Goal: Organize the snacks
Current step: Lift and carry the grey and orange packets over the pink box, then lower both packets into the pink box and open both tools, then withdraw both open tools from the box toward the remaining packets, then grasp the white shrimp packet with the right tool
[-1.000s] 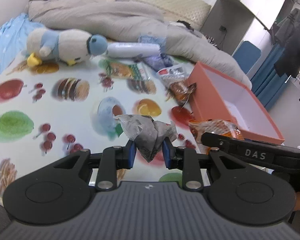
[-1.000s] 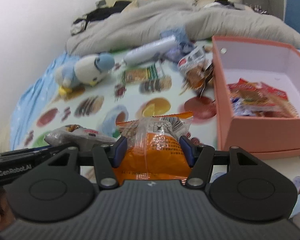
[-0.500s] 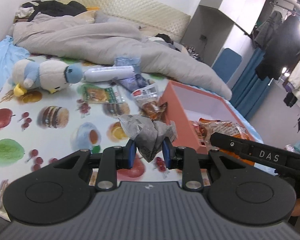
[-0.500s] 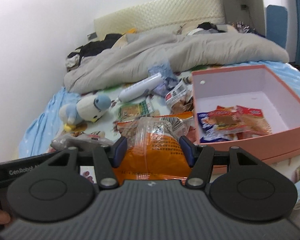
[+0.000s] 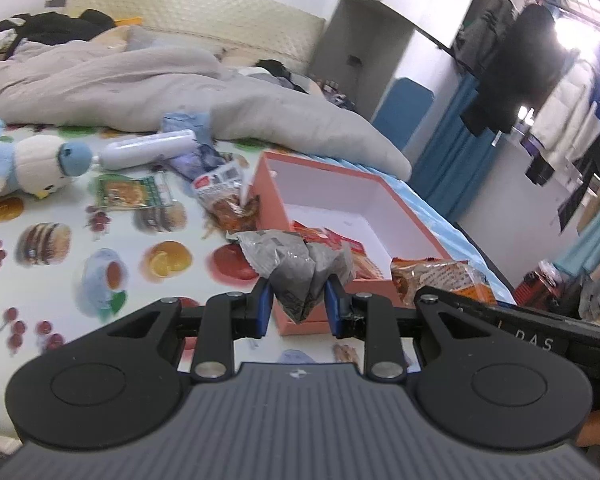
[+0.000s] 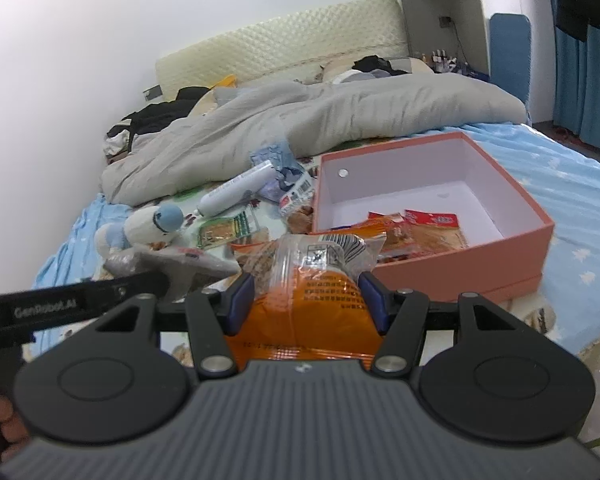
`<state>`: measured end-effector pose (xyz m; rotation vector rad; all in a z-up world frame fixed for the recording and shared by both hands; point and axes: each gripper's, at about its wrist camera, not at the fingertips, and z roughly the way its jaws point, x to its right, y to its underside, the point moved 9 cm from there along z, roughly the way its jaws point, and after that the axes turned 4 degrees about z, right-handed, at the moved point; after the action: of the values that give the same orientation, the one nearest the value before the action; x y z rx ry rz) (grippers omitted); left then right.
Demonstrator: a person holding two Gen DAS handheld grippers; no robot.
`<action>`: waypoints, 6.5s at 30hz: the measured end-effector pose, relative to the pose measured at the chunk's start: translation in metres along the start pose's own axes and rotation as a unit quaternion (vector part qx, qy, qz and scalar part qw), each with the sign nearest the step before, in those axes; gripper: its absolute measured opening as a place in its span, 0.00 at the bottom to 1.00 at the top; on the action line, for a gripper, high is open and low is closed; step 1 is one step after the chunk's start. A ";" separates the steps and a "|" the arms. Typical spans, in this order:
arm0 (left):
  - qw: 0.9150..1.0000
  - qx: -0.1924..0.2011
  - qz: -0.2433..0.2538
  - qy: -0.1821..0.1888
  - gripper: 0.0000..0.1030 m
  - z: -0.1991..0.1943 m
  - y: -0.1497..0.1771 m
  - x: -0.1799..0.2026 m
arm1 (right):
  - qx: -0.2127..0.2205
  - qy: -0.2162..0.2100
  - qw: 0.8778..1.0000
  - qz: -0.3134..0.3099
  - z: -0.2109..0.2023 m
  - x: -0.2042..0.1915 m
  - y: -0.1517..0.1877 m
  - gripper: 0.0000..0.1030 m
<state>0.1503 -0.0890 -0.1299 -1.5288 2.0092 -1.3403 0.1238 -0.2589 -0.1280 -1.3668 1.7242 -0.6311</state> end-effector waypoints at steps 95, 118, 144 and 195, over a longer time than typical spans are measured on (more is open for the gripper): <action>0.997 -0.002 0.033 -0.074 0.46 -0.052 -0.025 0.006 | 0.002 -0.040 0.999 -0.016 -0.004 -0.022 -0.011 0.71; 0.991 -0.032 -0.041 -0.125 0.46 -0.081 0.044 -0.067 | -0.024 -0.072 0.996 -0.056 0.011 -0.075 0.032 0.71; 0.986 -0.048 -0.059 -0.151 0.59 0.016 0.001 -0.185 | -0.035 -0.007 0.990 -0.134 0.156 -0.103 0.007 0.66; 0.973 -0.071 -0.061 -0.211 0.64 0.336 -0.067 -0.353 | 0.028 0.192 0.912 -0.362 0.416 -0.086 -0.005 0.66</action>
<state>0.5627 0.0498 -0.3586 -1.8434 1.7934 -0.8270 0.4815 -0.1348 -0.3205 -1.9452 1.4227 -1.4271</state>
